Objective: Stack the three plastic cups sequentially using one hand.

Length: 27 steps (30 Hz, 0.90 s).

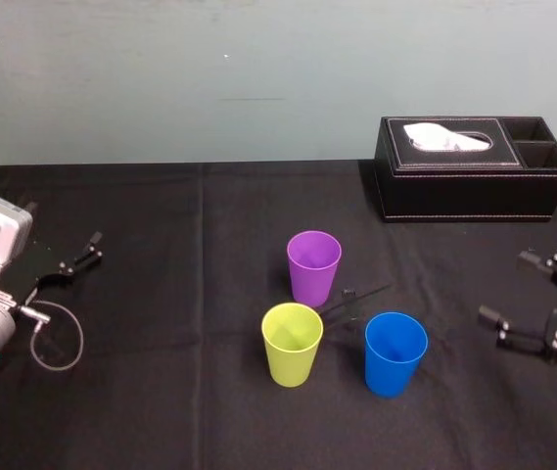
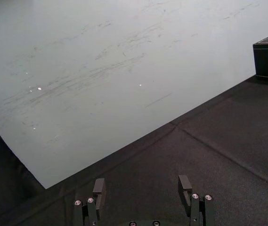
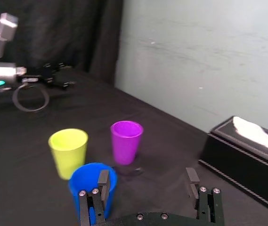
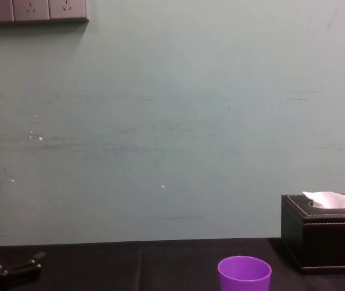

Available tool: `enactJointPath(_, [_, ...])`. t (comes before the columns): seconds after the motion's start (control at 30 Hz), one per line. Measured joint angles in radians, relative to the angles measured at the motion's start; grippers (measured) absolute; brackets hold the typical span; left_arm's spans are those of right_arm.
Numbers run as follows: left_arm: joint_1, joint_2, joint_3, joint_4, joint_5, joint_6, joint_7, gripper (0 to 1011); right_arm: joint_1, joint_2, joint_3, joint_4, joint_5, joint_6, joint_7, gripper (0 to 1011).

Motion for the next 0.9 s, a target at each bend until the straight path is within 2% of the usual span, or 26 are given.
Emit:
enactJointPath(0.2, [0.0,0.0,0.0,0.0,0.0,0.0,0.0,1010,-0.014,0.002,-0.015,0.011,-0.031,-0.018,0.047,1003])
enactJointPath(0.33, [0.0,0.0,0.0,0.0,0.0,0.0,0.0,1010,-0.01,-0.013,-0.043,0.029,-0.07,-0.018,0.07,1003])
enactJointPath(0.67, [0.0,0.0,0.0,0.0,0.0,0.0,0.0,1010,0.014,-0.051,-0.078,0.054,-0.12,-0.007,0.101,1003])
enactJointPath(0.9, [0.0,0.0,0.0,0.0,0.0,0.0,0.0,1010,0.041,-0.074,-0.099,0.072,-0.134,0.016,0.113,1003])
